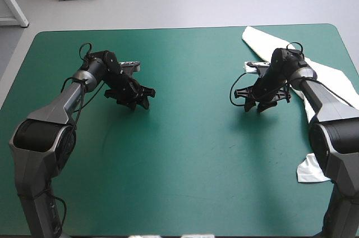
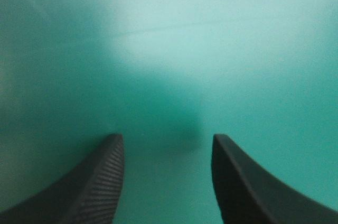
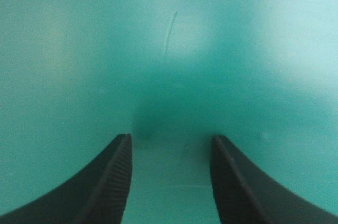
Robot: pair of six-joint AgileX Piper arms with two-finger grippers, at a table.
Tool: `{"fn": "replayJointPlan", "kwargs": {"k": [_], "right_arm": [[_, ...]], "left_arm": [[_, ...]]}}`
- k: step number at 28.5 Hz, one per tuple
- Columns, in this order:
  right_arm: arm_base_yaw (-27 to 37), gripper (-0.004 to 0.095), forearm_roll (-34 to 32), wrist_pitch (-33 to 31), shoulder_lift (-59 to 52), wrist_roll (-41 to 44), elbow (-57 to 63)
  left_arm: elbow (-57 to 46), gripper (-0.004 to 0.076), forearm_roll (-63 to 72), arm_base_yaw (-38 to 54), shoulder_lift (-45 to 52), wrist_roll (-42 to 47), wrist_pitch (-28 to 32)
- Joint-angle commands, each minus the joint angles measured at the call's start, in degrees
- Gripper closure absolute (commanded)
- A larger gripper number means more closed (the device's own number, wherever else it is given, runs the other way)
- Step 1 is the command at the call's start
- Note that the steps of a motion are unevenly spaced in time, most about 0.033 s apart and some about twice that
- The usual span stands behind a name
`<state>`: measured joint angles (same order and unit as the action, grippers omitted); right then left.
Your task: Fold the cloth
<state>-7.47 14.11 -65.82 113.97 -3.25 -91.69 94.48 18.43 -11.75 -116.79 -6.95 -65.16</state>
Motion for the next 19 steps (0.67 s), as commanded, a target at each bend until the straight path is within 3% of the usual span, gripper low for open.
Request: {"fn": "replayJointPlan", "kwargs": {"k": [1, 14, 19], "right_arm": [[0.44, 0.0469, 0.80, -0.42, -3.03, -0.21, -1.74], [0.44, 0.0471, -0.06, -2.33, -6.57, -0.21, -4.13], [0.44, 0.0471, -3.37, -3.66, -11.11, 0.29, -4.13]], "left_arm": [[0.84, 0.0343, -1.24, 0.10, 2.59, -0.10, -0.58], [0.84, 0.0343, -1.89, 0.10, 9.57, -0.35, -1.35], [0.84, 0.0343, -2.16, 0.10, 14.18, -0.35, -1.81]]}}
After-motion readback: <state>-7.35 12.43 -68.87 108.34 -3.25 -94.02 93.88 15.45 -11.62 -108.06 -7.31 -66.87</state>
